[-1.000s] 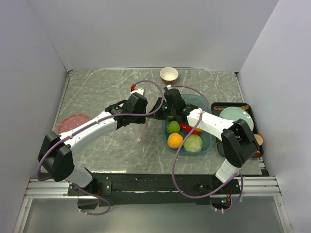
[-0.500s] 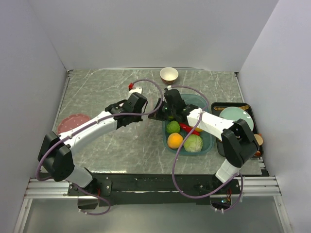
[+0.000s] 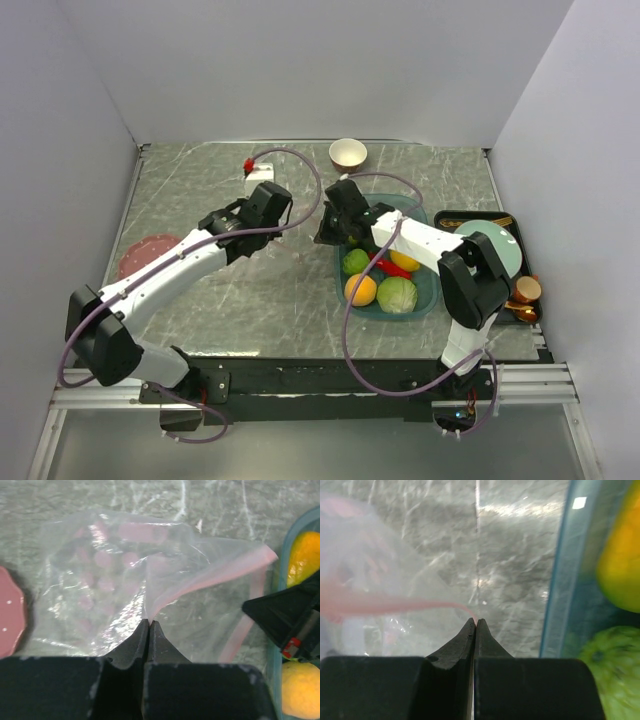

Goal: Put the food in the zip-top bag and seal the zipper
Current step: Open the zipper of the food storage bag at the center of the board, then pick up the fake vegetable from the bin, then place the fake vegetable in the zipper food storage bag.

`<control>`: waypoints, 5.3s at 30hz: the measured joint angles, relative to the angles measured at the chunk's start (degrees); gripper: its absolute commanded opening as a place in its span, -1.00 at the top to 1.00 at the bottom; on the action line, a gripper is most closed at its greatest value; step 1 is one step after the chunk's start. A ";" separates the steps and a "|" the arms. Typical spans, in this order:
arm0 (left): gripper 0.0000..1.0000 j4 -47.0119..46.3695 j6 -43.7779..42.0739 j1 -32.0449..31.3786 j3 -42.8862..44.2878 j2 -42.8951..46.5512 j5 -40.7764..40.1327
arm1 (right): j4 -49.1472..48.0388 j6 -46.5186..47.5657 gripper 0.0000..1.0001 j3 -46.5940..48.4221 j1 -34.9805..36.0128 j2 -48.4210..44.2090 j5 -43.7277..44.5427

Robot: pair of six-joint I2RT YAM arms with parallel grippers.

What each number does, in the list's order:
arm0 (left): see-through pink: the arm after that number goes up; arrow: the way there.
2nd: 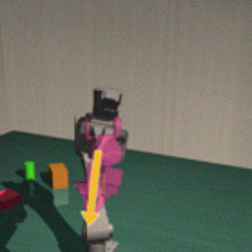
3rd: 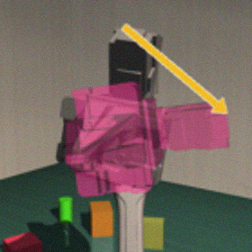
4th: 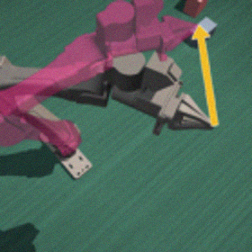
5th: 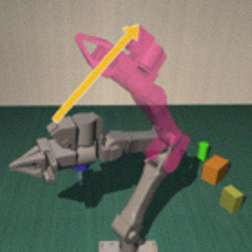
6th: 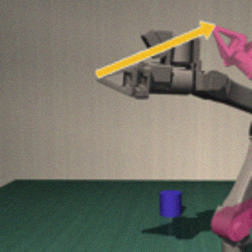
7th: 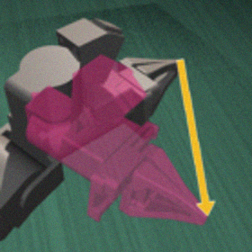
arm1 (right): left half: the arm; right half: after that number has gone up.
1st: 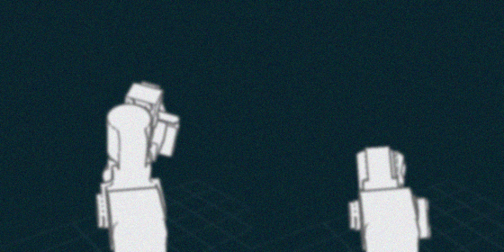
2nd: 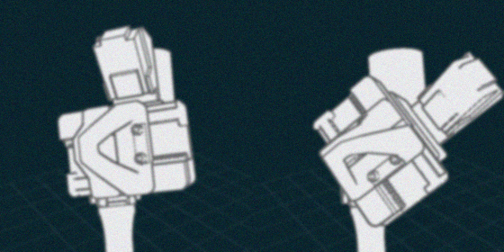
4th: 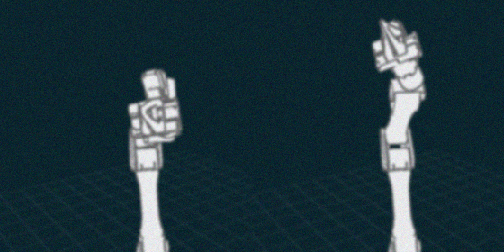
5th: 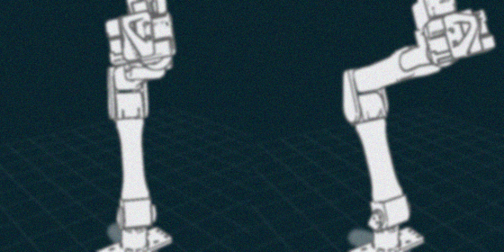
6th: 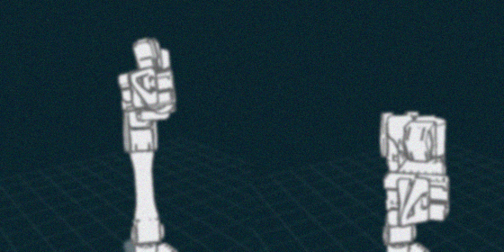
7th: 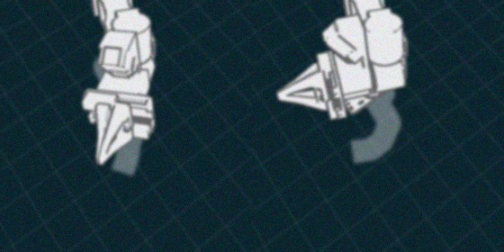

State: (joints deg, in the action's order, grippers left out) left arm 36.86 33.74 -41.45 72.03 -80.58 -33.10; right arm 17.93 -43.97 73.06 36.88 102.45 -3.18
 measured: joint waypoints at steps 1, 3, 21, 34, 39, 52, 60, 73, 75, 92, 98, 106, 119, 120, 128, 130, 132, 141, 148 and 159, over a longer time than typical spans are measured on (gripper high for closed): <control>0.99 0.35 0.15 0.04 0.00 0.39 -0.66 | 0.76 0.17 1.00 0.52 0.11 0.00 1.09; 0.99 0.72 0.17 0.26 0.00 0.87 -1.25 | 1.40 0.52 0.97 1.29 0.35 0.00 2.27; 0.99 -1.31 0.44 0.46 -0.63 -1.38 1.90 | 0.52 2.73 -0.34 -5.11 1.11 -16.68 3.52; 0.99 -5.05 1.88 1.29 -3.69 -1.77 8.13 | 19.30 -2.23 -1.00 -15.45 -2.86 -29.83 18.97; 0.99 -6.64 1.90 1.62 -4.31 -1.77 10.78 | 26.60 -6.58 -1.00 -17.99 -2.86 -34.49 24.94; 0.99 -9.84 0.17 1.81 -4.31 -1.79 14.29 | 26.99 -12.00 -1.00 -30.01 -3.13 -37.18 24.59; 0.99 -9.86 -0.20 1.90 -4.31 -2.10 15.28 | 23.34 -11.15 -0.41 -30.34 -3.41 -34.75 23.76; 0.99 -9.60 -0.22 2.01 -4.31 -2.12 15.28 | 22.71 -9.57 0.48 -31.39 -3.67 -39.21 22.56; 0.99 -9.57 -0.28 2.01 -4.31 -2.12 15.28 | 22.80 -9.25 0.47 -31.32 -3.67 -40.83 22.67; 0.99 -9.16 -0.26 2.01 -4.31 -2.12 15.50 | 15.10 -5.11 0.44 -27.17 -3.67 -48.61 18.49; 0.98 -9.14 -0.11 2.01 -4.31 -2.12 15.74 | 7.32 -4.74 0.39 -27.17 -3.67 -47.50 12.85; 0.99 -9.16 -0.11 2.01 -4.31 -2.12 16.74 | -3.67 -5.40 0.39 -27.17 -3.67 -41.62 4.02; 0.99 -9.46 0.61 2.01 -5.29 -0.31 17.22 | -15.34 -7.06 0.68 -22.71 -3.67 -31.76 -4.15; 0.99 -9.42 0.63 2.01 -5.29 -0.24 17.20 | -15.61 -7.19 0.74 -22.29 -3.67 -31.10 -4.44; 0.98 -9.46 1.49 2.01 -6.08 1.64 16.74 | -17.44 -7.17 1.00 -21.38 -3.67 -28.65 -5.95; 0.99 -9.46 1.55 2.01 -6.14 2.01 16.74 | -17.84 -7.17 1.00 -21.29 -3.67 -28.20 -5.95; 0.99 -9.53 1.62 2.01 -6.14 2.12 16.74 | -18.18 -7.17 1.00 -21.18 -3.67 -27.52 -5.97; 0.99 -9.44 1.64 2.01 -6.21 2.12 16.74 | -18.43 -6.27 1.00 -15.28 -3.67 -23.28 -6.32; 0.99 -9.42 1.90 2.01 -6.23 2.12 16.74 | -19.30 -6.29 1.00 -14.75 -3.67 -23.10 -6.40; 0.99 -9.42 2.21 2.01 -6.23 2.12 17.40 | -22.82 -6.73 1.00 -14.47 -3.63 -17.88 -10.88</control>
State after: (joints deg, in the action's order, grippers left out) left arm 27.44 35.94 -39.44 65.80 -78.46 -15.70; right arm -4.89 -50.70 58.59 33.26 84.58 -14.06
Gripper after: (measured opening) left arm 0.021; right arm 0.550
